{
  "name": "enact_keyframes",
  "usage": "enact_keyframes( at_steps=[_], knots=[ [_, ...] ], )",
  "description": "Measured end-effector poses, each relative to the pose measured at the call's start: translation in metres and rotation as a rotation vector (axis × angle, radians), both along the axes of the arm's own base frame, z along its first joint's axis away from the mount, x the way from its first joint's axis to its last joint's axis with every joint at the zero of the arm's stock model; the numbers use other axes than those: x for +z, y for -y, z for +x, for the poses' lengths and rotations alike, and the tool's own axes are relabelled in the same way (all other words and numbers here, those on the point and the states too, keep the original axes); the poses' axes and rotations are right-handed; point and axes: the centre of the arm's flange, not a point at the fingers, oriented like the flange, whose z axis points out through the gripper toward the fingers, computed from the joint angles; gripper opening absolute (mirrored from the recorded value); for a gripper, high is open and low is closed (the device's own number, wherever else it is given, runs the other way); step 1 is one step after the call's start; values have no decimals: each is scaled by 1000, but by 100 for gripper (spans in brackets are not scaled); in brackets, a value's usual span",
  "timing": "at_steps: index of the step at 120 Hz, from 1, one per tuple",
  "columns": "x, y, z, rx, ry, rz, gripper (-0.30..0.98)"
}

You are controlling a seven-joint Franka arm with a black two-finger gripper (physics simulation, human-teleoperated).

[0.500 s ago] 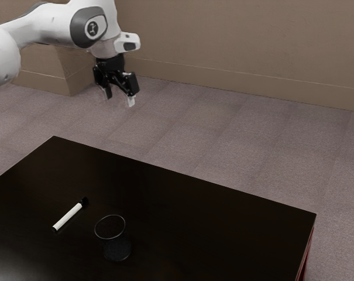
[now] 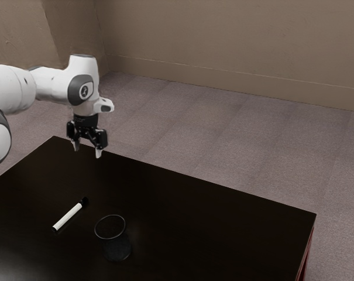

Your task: Put the marker into the pen holder.

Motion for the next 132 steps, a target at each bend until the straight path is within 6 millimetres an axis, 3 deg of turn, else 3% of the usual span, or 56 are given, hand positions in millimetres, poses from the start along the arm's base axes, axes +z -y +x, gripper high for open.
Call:
enact_keyframes(
  at_steps=[9, 26, 34, 80, 132],
  knots=[
    [-31, 3, -18, 2, -8, -38, 69],
    [-55, 32, -67, -47, 13, -75, 69],
    [-64, 41, -81, -78, 34, -78, 69],
    [-82, 38, -76, -177, 72, -86, 69],
    [-100, 37, -104, -191, -75, -134, 68]
  ],
)
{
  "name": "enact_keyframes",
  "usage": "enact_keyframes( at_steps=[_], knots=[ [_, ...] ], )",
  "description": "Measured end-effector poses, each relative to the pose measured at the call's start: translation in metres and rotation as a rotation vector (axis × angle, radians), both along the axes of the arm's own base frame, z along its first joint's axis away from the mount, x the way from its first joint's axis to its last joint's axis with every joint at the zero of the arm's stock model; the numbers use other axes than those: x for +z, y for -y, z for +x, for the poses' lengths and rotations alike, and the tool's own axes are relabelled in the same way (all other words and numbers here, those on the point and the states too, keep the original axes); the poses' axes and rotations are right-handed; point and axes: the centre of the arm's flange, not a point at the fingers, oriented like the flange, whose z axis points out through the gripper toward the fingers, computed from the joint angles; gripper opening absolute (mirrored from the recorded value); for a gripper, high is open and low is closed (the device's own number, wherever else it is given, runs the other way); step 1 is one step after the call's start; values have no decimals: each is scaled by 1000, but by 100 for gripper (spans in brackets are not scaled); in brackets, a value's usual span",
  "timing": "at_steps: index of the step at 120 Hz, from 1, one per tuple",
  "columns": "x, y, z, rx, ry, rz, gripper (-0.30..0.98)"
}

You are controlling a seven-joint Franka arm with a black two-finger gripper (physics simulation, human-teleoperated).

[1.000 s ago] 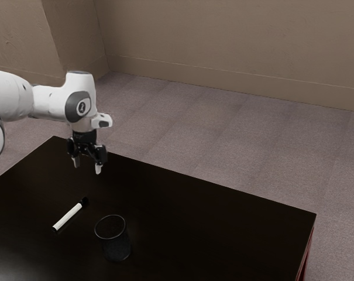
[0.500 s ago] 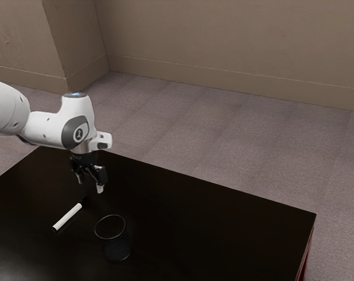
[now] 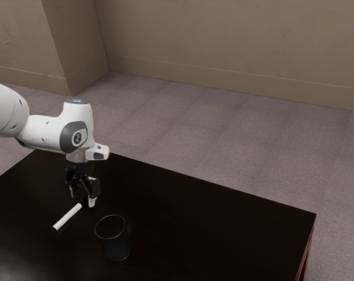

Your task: Put the marker into the pen holder.

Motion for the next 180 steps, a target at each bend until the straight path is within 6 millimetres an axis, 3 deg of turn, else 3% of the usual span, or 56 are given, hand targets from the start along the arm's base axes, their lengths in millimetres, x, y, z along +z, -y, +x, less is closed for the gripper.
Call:
enact_keyframes(
  at_steps=[21, 42, 62, 74, 97, 103, 112, 127, 145, 161, 180],
  knots=[
    [-2, 0, -3, -6, -15, -5, 54],
    [-1, -1, -5, -3, -17, -6, 64],
    [4, 5, -5, -10, -9, -4, 28],
    [5, 6, -7, -10, -8, -4, 13],
    [5, 5, -9, -3, -5, 2, 14],
    [9, 8, -8, -8, 4, 2, 3],
    [21, 13, -4, -20, 28, 11, -6],
    [41, 21, 1, -40, 67, 34, -9],
    [109, 41, 9, -90, 185, 81, -10],
    [171, 78, 8, -161, 301, 111, -10],
    [211, 136, -20, -257, 405, 112, -10]
  ],
)
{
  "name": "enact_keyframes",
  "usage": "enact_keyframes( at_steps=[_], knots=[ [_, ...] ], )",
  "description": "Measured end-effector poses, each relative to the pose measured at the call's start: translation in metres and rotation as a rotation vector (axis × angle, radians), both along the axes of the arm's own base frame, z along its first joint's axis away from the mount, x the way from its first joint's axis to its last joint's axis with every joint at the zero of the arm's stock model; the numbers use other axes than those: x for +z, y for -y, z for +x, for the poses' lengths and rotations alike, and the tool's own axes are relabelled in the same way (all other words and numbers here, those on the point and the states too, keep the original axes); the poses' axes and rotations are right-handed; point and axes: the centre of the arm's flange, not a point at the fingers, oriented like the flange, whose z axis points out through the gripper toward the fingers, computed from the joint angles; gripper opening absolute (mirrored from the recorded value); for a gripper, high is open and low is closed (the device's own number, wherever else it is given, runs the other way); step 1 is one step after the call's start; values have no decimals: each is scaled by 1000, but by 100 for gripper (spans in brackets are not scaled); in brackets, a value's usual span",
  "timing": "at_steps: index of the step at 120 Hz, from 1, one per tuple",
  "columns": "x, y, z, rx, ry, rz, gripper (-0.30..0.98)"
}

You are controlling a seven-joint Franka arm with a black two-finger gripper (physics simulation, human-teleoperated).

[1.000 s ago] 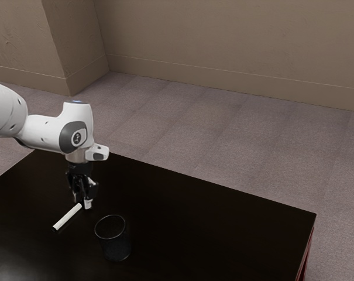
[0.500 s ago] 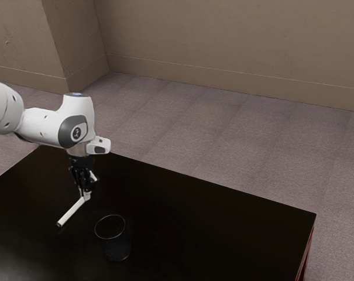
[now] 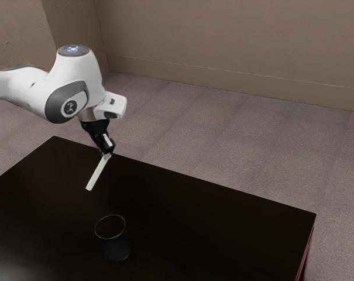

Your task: Put the marker into the pen holder.

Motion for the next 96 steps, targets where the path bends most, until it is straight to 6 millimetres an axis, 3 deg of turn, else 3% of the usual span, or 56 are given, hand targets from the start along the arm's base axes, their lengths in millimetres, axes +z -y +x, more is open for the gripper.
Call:
enact_keyframes(
  at_steps=[14, 21, 41, 73, 96],
  knots=[
    [12, 29, -49, -54, 67, -1, -2],
    [12, 38, -72, -75, 105, 3, -8],
    [29, 87, -111, -164, 246, 41, -10],
    [47, 103, -152, -118, 336, 10, -10],
    [28, 115, -171, -42, 263, -84, -10]
  ],
)
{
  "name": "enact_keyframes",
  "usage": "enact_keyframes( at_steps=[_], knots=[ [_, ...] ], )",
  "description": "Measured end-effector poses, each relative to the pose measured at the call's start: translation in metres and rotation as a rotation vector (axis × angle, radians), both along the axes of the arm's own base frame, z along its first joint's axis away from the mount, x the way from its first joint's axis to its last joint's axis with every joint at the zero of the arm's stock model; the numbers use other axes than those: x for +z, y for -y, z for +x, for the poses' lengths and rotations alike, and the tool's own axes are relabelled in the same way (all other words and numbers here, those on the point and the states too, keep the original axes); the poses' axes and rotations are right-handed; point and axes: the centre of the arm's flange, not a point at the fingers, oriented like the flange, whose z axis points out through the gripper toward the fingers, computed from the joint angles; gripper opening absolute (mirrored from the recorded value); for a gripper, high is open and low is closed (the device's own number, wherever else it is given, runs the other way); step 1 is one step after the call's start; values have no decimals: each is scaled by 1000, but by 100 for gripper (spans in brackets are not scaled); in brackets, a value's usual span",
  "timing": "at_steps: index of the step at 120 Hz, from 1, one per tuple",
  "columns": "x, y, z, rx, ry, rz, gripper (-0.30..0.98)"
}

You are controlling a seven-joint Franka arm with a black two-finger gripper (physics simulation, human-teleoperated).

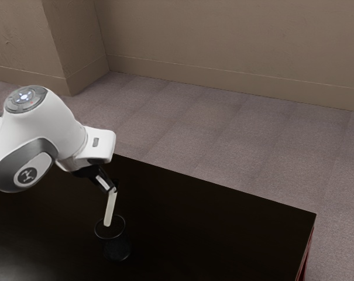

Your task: Put the marker into the pen holder.

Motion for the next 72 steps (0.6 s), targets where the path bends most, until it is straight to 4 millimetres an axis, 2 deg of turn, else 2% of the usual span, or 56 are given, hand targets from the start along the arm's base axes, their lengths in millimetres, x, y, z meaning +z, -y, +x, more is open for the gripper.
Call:
enact_keyframes(
  at_steps=[27, 72],
  knots=[
    [-21, 1, -7, 52, -58, -36, -10],
    [-18, -6, 2, 66, -3, -22, -10]
  ],
)
